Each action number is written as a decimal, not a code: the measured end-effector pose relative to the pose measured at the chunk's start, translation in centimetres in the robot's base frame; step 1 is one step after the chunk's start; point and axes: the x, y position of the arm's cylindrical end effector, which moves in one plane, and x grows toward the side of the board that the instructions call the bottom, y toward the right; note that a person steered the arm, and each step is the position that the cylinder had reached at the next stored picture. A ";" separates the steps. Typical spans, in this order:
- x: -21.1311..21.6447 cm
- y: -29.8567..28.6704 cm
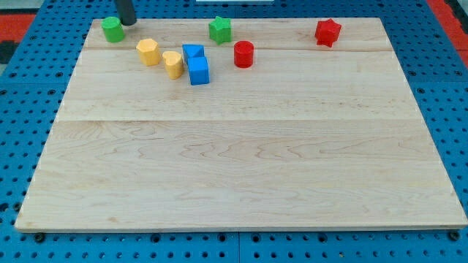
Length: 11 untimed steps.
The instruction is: Place the green star to the top center of the board
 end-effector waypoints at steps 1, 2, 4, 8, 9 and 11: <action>0.4 5.4; 0.4 11.1; 3.6 14.3; 8.3 14.6; 6.4 20.4; 5.4 23.8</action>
